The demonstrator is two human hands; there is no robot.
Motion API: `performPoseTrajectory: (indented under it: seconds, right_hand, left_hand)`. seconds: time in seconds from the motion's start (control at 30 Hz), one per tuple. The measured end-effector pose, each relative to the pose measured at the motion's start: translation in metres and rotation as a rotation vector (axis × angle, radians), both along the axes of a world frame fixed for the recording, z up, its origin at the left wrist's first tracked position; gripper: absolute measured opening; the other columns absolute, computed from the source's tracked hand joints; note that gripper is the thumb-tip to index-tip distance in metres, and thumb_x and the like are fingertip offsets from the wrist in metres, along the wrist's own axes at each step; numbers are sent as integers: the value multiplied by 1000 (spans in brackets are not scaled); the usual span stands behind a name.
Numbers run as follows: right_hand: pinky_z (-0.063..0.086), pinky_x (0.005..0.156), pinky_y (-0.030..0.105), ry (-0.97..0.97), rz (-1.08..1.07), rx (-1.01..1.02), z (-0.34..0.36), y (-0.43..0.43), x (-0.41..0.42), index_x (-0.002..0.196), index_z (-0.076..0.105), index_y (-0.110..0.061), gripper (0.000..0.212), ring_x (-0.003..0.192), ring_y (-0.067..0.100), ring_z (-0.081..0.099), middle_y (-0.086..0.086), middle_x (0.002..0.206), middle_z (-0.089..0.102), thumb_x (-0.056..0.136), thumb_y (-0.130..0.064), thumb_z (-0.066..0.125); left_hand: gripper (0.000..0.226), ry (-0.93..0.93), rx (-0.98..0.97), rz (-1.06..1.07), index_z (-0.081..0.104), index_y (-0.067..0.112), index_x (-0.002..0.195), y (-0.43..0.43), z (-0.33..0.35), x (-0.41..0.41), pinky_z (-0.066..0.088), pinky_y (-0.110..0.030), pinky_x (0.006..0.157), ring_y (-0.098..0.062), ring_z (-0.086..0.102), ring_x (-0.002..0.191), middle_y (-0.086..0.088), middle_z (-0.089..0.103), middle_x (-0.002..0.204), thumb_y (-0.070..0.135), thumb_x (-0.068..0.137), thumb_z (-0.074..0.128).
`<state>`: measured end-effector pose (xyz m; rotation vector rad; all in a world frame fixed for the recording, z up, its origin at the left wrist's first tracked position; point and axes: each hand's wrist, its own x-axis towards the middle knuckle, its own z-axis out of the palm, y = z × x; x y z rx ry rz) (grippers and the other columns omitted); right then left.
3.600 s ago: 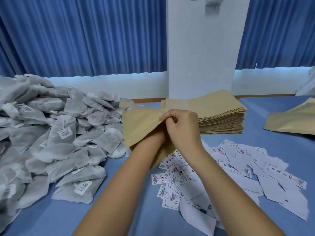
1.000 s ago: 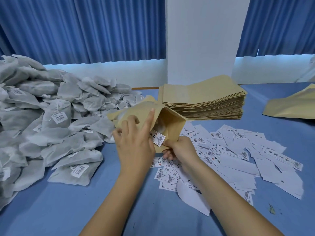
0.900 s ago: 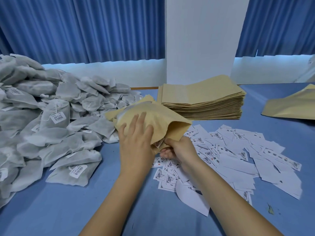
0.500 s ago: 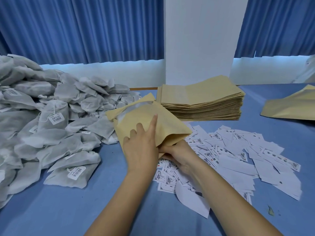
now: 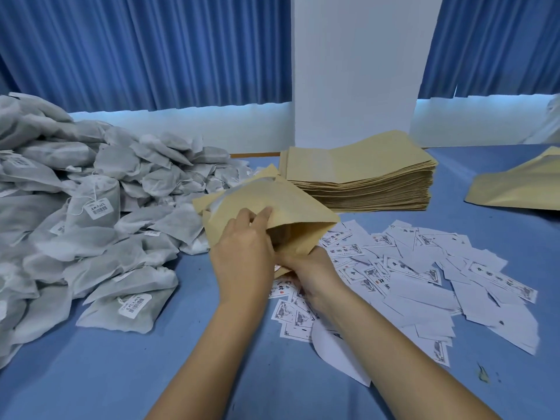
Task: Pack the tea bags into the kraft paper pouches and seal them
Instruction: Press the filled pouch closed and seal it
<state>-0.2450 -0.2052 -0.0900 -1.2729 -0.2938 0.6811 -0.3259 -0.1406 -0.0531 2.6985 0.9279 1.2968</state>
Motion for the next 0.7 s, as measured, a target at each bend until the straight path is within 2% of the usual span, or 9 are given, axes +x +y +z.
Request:
performPoseTrajectory:
  seconds: [0.07,0.13,0.27,0.37,0.47,0.6,0.63,0.67,0.7]
  right_hand:
    - [34,34,15,-70,-132,-114,0,0,4,74,63,-7,14,34,8,53,4,53,62,76,-9,76]
    - [32,36,15,-101,-168,-195,-1,-3,12,73,58,-10,17,31,9,48,1,46,57,82,-18,70]
    - [57,55,29,106,3,-44,7,-4,10,102,61,-2,17,68,18,69,13,86,70,93,-17,58]
    - [45,41,22,61,-31,-116,6,-4,13,92,54,-9,6,60,19,61,13,81,61,97,-12,50]
    - [40,44,17,-84,-73,-232,7,-7,16,84,51,-9,13,55,16,51,7,71,52,96,-12,49]
    - [39,57,26,-97,-81,-216,5,-7,11,89,55,-7,10,58,23,54,13,76,54,94,-14,50]
    - [39,56,26,-101,-84,-226,4,-6,11,86,54,-8,12,56,22,54,12,74,55,94,-15,51]
    - [41,56,27,-80,-82,-233,2,-7,12,84,54,-8,13,57,22,55,11,73,55,95,-16,51]
    - [43,58,28,-31,-70,-225,3,-8,13,84,54,-9,13,61,22,56,10,74,56,94,-16,52]
  left_hand:
    - [49,-32,-65,-61,72,20,111,3,1,-3,29,-25,47,-27,59,65,-4,63,82,-4,68,68]
    - [52,-62,-103,-90,72,22,112,6,2,-7,32,-25,47,-27,59,66,-1,63,82,-2,66,69]
    - [46,-108,-112,-80,67,16,116,6,6,-8,38,-30,51,-28,59,81,-6,59,97,4,72,71]
    - [18,-229,126,-271,65,4,97,-14,4,-12,40,-34,54,-28,56,69,-11,56,82,5,79,68]
    - [21,-4,223,-290,67,5,76,-46,-12,-16,40,-32,48,-24,52,55,-6,53,60,25,78,62]
    - [44,455,56,-198,49,13,34,-63,-18,-12,18,-15,40,-14,37,30,-3,43,36,14,23,91]
    - [38,517,25,-173,55,13,40,-61,-18,-10,20,-16,41,-14,42,35,-5,52,43,17,28,91]
    - [27,547,19,-134,66,10,60,-59,-17,-7,32,-19,46,-15,57,52,-9,64,64,23,48,86]
    - [27,595,-3,-88,68,7,92,-59,-18,-2,44,-23,64,-18,64,82,-13,67,94,23,71,72]
